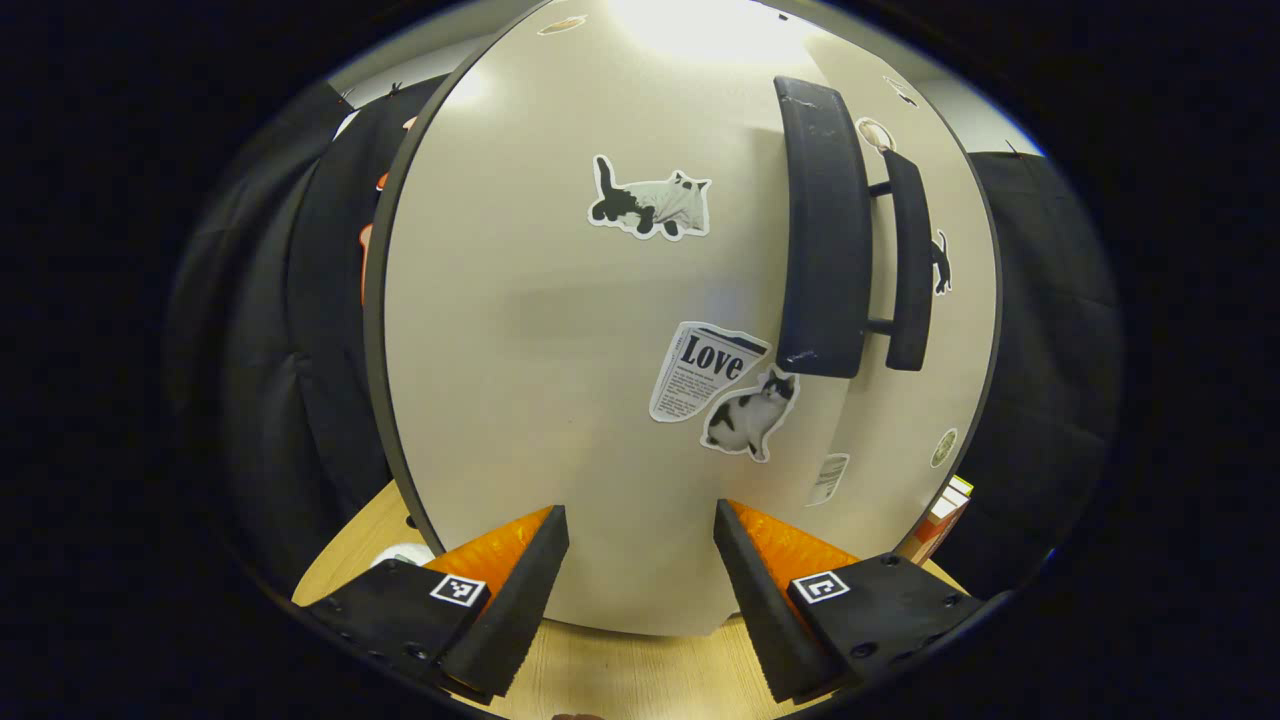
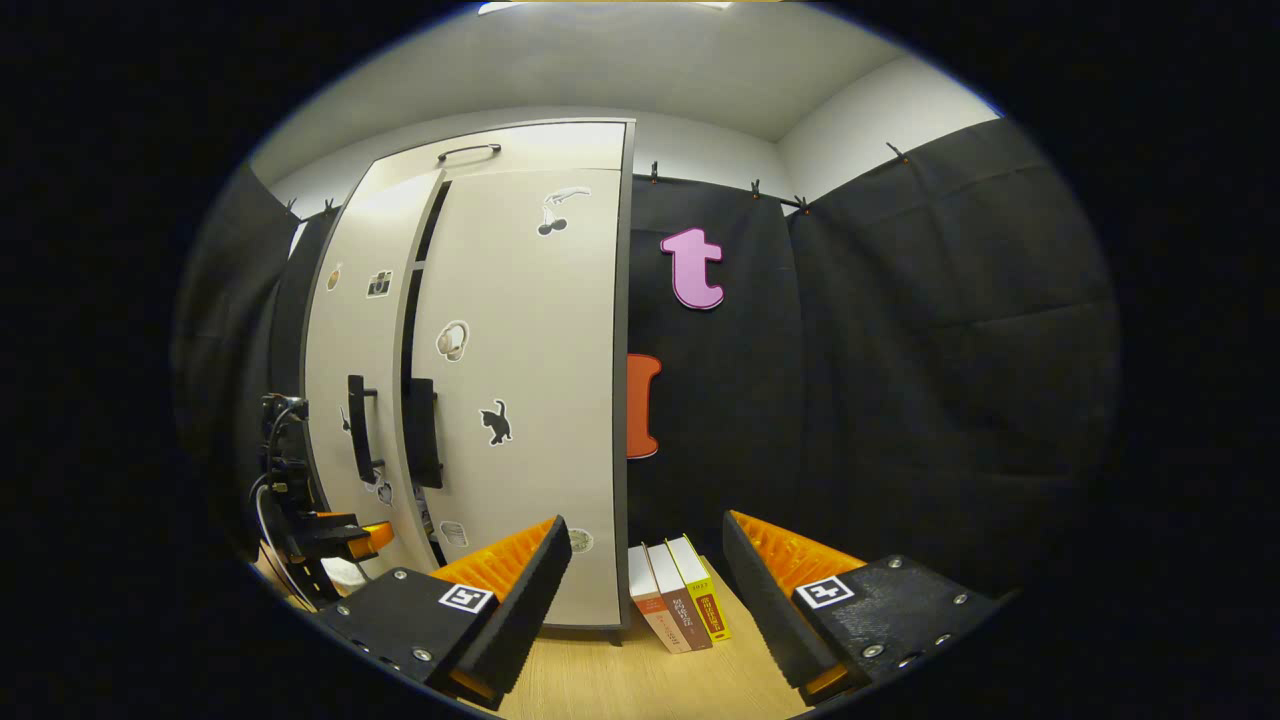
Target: Grab one shoe with the right hand and put it into the shoe cabinet, grab the other shoe with the left hand and put it into the shoe cabinet; then close the right door with the right hand and the left door with the left hand.
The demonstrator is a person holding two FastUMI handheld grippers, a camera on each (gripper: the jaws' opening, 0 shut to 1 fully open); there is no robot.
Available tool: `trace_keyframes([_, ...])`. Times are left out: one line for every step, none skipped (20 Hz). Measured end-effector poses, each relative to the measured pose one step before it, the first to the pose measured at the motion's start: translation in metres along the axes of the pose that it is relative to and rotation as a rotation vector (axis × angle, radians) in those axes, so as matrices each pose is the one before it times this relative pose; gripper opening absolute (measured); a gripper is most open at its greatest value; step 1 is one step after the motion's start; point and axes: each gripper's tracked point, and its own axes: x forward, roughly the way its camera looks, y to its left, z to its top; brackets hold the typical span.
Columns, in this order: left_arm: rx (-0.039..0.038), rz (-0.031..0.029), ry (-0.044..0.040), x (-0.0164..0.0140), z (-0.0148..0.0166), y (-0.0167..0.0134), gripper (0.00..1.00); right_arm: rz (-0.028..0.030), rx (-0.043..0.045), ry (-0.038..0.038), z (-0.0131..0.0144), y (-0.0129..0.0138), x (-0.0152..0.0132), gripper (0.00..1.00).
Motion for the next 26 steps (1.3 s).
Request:
trace_keyframes([-0.01223,-0.00370,0.00066,-0.00926,0.00264,0.00057,0.95,0.00277,-0.00055,0.00001,0.00261,-0.00264,0.00093,0.94])
trace_keyframes([-0.01256,-0.00128,-0.00444,-0.00935,0.00439,0.00061,0.95,0.00097,-0.00331,-0.00184,0.00375,-0.00331,-0.00004,0.94])
trace_keyframes([-0.00859,0.00263,-0.01090,-0.01290,0.00772,0.00277,0.95,0.00236,-0.00405,-0.00468,0.00382,-0.00257,0.00021,0.94])
trace_keyframes([-0.00454,0.00710,-0.00391,-0.01640,0.00885,0.00453,0.95,0.00365,-0.00270,-0.00655,0.00501,-0.00250,0.00179,0.94])
trace_keyframes([-0.00387,0.00478,-0.01177,-0.01609,0.01124,0.00485,0.96,0.00638,-0.00043,-0.00645,0.00402,-0.00155,0.00051,0.94])
trace_keyframes([-0.00038,0.00381,-0.02046,-0.01895,0.01512,0.00577,0.95,0.00740,0.00056,-0.00668,0.00475,-0.00161,-0.00051,0.94])
trace_keyframes([0.00653,0.01289,-0.02969,-0.01655,0.01696,0.00814,0.95,0.00637,0.00015,-0.00356,0.00331,-0.00073,0.00010,0.94])
trace_keyframes([0.01644,0.01650,-0.03219,-0.01356,0.01764,0.00905,0.95,0.00292,-0.00024,0.00042,0.00194,-0.00213,-0.00070,0.94])
trace_keyframes([0.01992,0.02535,-0.02949,-0.01525,0.01548,0.01188,0.95,0.00392,0.00002,-0.00163,0.00200,-0.00119,-0.00009,0.94])
trace_keyframes([0.01907,0.02489,-0.02622,-0.01358,0.01358,0.01167,0.93,0.00800,-0.00100,-0.00742,0.00390,0.00055,-0.00072,0.94])
trace_keyframes([0.01615,0.02195,-0.02354,-0.01240,0.01274,0.01144,0.95,0.00322,-0.00374,-0.00933,0.00333,-0.00036,-0.00081,0.94])
trace_keyframes([0.01155,0.02324,-0.01964,-0.01143,0.01044,0.01221,0.95,-0.00176,-0.00810,-0.00811,0.00335,-0.00186,0.00064,0.94])
trace_keyframes([0.00399,0.02349,-0.01862,-0.01028,0.01073,0.01218,0.95,-0.00207,-0.01149,-0.00756,0.00269,-0.00081,0.00045,0.94])
trace_keyframes([-0.00012,0.02296,-0.01641,-0.00941,0.01045,0.01318,0.94,-0.00143,-0.01113,-0.00785,0.00261,-0.00029,0.00055,0.94])
trace_keyframes([-0.00192,0.02551,-0.01136,0.00077,0.00203,-0.00062,0.95,0.00005,-0.00483,-0.00422,0.00239,0.00120,0.00046,0.94])
trace_keyframes([0.00508,0.02898,-0.02028,-0.00319,0.01105,0.01284,0.94,0.00018,0.00152,-0.00420,0.00246,0.00198,0.00017,0.94])
trace_keyframes([0.01567,0.03028,-0.02897,-0.00436,0.01248,0.01526,0.95,0.00122,0.00419,-0.00557,0.00197,0.00230,0.00062,0.97])
trace_keyframes([0.01963,0.03249,-0.03069,-0.00270,0.01143,0.01371,0.95,0.00175,0.00128,-0.00532,0.00162,0.00301,0.00033,0.94])
trace_keyframes([0.02255,0.02592,-0.02148,-0.00144,0.00773,0.01159,0.95,-0.00048,-0.00340,-0.00239,0.00021,0.00328,-0.00038,0.97])
trace_keyframes([0.02125,0.02230,-0.00938,-0.00129,0.00167,0.00831,0.93,-0.00052,-0.00527,0.00033,-0.00062,0.00405,-0.00028,0.94])
trace_keyframes([0.01330,0.00674,0.00337,-0.00005,-0.00144,0.00575,0.94,-0.00218,-0.00283,0.00314,-0.00132,0.00496,-0.00103,0.94])
trace_keyframes([0.00073,-0.01111,0.00569,0.00301,-0.00346,-0.00226,0.95,0.00018,-0.00088,0.00449,-0.00122,0.00461,-0.00138,0.94])
trace_keyframes([-0.00657,-0.02460,0.00816,0.00554,-0.00450,-0.00363,0.95,-0.00292,-0.00088,0.00634,-0.00180,0.00555,-0.00219,0.94])
trace_keyframes([-0.00208,-0.02291,0.01334,0.00522,-0.00731,-0.00203,0.95,-0.00559,-0.00116,0.00734,-0.00210,0.00482,-0.00255,0.94])
trace_keyframes([0.00015,-0.01701,0.00983,0.00676,-0.00505,0.00046,0.95,-0.00864,-0.00177,0.00600,-0.00146,0.00526,-0.00328,0.94])
trace_keyframes([-0.00646,-0.01447,-0.00107,0.00546,-0.00183,0.00270,0.95,-0.01090,-0.00297,0.00365,-0.00011,0.00453,-0.00394,0.94])
